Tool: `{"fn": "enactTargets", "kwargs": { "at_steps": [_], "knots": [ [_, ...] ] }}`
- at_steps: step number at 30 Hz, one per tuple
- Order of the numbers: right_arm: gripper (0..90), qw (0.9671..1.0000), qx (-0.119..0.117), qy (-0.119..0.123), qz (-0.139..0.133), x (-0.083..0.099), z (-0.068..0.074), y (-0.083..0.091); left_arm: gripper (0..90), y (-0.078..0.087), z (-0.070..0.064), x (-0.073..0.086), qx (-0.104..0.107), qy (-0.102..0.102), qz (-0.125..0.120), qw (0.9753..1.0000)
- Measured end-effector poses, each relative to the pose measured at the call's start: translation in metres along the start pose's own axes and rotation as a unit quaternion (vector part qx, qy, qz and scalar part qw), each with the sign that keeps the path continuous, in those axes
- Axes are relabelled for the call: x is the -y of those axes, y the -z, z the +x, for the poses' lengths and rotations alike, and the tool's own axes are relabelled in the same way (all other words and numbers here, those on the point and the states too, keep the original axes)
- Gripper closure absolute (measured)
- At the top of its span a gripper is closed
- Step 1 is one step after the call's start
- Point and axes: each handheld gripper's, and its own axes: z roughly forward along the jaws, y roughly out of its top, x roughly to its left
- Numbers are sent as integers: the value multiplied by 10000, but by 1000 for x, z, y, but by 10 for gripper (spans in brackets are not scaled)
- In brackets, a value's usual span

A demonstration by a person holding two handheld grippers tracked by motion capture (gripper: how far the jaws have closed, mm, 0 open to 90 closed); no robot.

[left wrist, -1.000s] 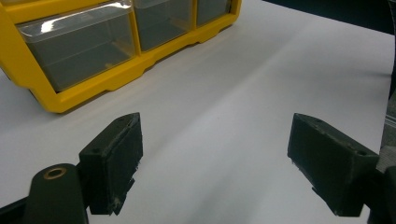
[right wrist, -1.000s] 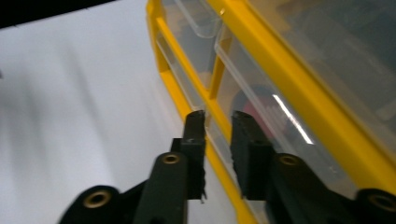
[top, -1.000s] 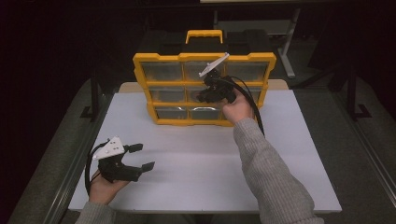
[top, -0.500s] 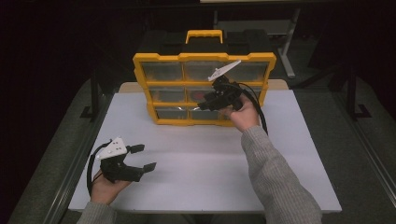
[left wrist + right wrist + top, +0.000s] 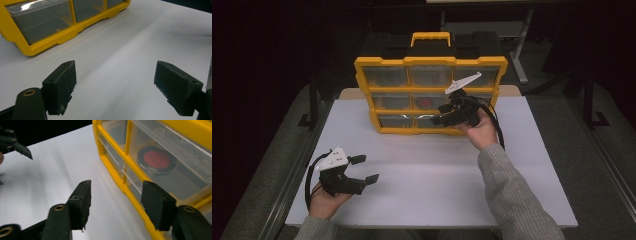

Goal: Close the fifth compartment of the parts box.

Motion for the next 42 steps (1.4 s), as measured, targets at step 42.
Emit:
{"fn": "enactTargets", "kwargs": {
  "at_steps": [42],
  "knots": [
    [239, 9992, 112, -232, -289, 51, -5, 31, 168, -3, 3, 3, -8, 87, 25, 10000]
  ]
}}
